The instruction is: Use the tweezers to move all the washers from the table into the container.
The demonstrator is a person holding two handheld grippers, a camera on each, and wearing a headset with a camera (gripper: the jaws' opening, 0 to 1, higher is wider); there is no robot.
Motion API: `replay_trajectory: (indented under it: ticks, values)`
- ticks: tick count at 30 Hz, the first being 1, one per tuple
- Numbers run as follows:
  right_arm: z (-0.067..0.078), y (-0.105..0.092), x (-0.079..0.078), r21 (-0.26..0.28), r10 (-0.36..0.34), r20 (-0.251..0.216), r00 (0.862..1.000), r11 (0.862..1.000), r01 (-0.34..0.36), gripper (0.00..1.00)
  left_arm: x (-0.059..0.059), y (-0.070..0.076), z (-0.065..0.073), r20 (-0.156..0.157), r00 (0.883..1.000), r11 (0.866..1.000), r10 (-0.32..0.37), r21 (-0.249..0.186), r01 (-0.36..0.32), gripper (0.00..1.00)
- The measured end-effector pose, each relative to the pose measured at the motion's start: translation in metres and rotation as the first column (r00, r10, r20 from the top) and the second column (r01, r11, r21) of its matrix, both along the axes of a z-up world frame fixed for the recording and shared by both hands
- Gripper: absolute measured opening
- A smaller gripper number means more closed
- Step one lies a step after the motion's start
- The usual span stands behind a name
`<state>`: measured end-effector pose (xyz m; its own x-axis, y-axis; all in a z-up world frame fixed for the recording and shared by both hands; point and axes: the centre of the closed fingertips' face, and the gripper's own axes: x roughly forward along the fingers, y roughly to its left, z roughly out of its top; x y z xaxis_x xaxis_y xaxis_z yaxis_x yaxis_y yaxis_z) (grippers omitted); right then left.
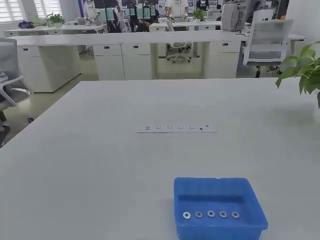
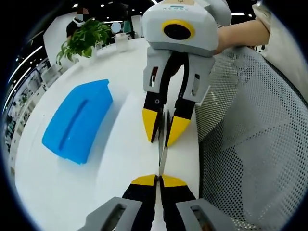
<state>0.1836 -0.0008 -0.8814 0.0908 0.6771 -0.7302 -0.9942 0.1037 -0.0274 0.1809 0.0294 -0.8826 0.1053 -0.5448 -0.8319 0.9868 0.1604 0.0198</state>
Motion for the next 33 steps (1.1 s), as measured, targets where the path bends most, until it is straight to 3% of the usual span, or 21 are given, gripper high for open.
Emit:
replay_trajectory:
  ticks: [4,9,14,16,17,19,22,23,24,25,27,31,32,33]
  values:
    - [0.013,0.001,0.005,0.065,-0.034,-0.015,0.999,0.997,0.035,0.13,0.001,0.001,0.001,-0.002,1.000,1.000,0.010,0.000,-0.010,0.01]
    - [0.036,-0.009,0.014,0.139,-0.113,-0.005,0.994,0.984,0.113,0.20,0.004,0.006,0.010,-0.023,0.996,0.995,0.092,-0.036,-0.093,0.12]
    - [0.061,-0.030,0.019,0.180,-0.199,0.036,0.979,0.965,0.190,0.31,0.008,0.012,0.036,-0.020,0.972,0.962,0.234,-0.142,-0.234,0.25]
    - [0.073,-0.038,0.023,0.199,-0.241,0.054,0.969,0.953,0.227,0.34,0.011,0.015,0.049,-0.026,0.952,0.933,0.303,-0.196,-0.303,0.31]
    - [0.078,-0.041,0.024,0.208,-0.257,0.063,0.964,0.948,0.239,0.35,0.014,0.016,0.058,-0.021,0.938,0.910,0.346,-0.235,-0.341,0.34]
    - [0.087,-0.048,0.026,0.224,-0.283,0.078,0.956,0.939,0.260,0.37,0.015,0.018,0.069,-0.022,0.921,0.884,0.388,-0.273,-0.379,0.38]
    - [0.103,-0.060,0.030,0.259,-0.338,0.089,0.937,0.916,0.306,0.40,0.019,0.022,0.090,0.019,0.892,0.842,0.453,-0.339,-0.420,0.44]
    - [0.107,-0.061,0.030,0.267,-0.348,0.091,0.933,0.911,0.314,0.40,0.019,0.022,0.093,0.023,0.887,0.835,0.461,-0.348,-0.425,0.46]
    - [0.114,-0.064,0.032,0.284,-0.367,0.098,0.925,0.901,0.327,0.41,0.020,0.023,0.104,0.025,0.869,0.808,0.494,-0.381,-0.449,0.48]
    - [0.122,-0.067,0.035,0.311,-0.400,0.093,0.912,0.882,0.355,0.42,0.021,0.025,0.109,0.027,0.856,0.791,0.515,-0.398,-0.464,0.49]
    - [0.135,-0.071,0.037,0.353,-0.432,0.084,0.898,0.855,0.379,0.43,0.023,0.028,0.123,0.030,0.825,0.745,0.565,-0.447,-0.494,0.50]
    - [0.154,-0.081,0.038,0.394,-0.461,0.084,0.883,0.830,0.395,0.47,0.026,0.033,0.147,0.025,0.758,0.649,0.652,-0.536,-0.540,0.57]
    - [0.157,-0.083,0.039,0.402,-0.469,0.080,0.880,0.823,0.402,0.48,0.027,0.033,0.151,0.030,0.746,0.633,0.665,-0.551,-0.543,0.59]
    - [0.160,-0.087,0.040,0.419,-0.477,0.070,0.876,0.811,0.409,0.49,0.027,0.036,0.156,0.027,0.722,0.605,0.691,-0.569,-0.557,0.60]
